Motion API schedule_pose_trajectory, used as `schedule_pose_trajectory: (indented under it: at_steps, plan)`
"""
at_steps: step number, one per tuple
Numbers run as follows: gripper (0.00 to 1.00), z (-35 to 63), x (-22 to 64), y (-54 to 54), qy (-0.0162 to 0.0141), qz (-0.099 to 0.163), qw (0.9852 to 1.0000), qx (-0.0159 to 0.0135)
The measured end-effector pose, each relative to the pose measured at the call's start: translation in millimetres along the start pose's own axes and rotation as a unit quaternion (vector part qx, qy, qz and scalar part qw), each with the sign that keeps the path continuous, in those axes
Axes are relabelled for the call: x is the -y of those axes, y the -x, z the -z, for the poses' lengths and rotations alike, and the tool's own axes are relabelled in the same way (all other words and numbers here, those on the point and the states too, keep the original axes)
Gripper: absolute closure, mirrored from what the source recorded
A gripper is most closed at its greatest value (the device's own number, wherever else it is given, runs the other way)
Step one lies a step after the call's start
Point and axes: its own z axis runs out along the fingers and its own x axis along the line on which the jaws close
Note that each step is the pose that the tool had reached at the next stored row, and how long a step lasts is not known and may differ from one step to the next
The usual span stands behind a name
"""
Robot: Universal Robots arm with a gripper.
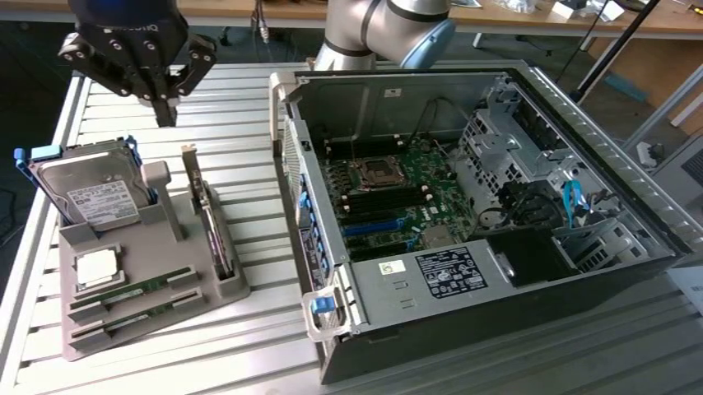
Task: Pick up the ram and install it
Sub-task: 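Reach for the ram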
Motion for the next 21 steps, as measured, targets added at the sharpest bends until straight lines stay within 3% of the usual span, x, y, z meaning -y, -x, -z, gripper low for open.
schedule_pose_trajectory:
  at_steps: [9, 16, 21]
  plan:
    - [0.89, 1.2, 2.9, -38.4, 0.0, 0.0, 1.0, 0.0007]
    - [0.89, 1.2, 4.4, -38.4, -0.0001, 0.0, 1.0, 0.0007]
    - [0.89, 1.5, 11.6, -37.9, -0.0003, 0.0, 1.0, 0.0007]
